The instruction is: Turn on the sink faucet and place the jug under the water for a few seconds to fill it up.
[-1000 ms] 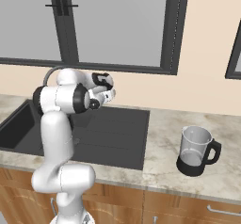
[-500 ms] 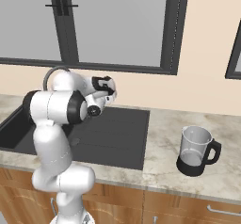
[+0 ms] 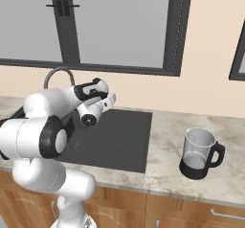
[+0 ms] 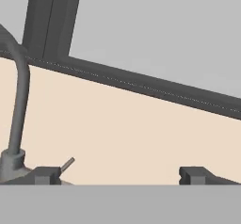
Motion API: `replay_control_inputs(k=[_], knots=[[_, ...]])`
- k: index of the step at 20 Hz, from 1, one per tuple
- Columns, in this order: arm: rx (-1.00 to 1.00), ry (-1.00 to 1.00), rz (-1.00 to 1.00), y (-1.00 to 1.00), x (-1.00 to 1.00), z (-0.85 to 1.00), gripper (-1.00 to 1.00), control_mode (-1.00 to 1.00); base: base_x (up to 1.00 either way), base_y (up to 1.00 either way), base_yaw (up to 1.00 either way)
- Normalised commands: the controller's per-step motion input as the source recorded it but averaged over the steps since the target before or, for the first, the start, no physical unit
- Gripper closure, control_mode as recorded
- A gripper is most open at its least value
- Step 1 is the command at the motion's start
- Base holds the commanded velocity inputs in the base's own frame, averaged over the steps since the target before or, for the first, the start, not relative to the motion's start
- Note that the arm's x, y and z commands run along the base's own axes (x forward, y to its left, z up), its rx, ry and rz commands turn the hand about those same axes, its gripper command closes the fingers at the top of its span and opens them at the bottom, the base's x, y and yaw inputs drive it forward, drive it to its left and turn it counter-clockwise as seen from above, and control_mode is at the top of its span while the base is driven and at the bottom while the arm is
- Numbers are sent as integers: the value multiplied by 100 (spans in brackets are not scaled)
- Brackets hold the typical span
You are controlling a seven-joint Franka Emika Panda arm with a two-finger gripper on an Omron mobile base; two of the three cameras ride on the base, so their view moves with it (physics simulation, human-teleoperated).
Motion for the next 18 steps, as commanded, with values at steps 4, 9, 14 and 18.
replay_control_inputs(k=[4, 9, 14, 18], knots=[[0, 0, 12, -61, -66, 58, -100, -100, 0, 0, 0], [0, 5, 15, -71, -70, 58, -100, -100, 0, 0, 0], [0, 6, 16, -58, -64, 60, -100, -100, 0, 0, 0], [-1, 7, 18, -50, -68, 53, -100, -100, 0, 0, 0]])
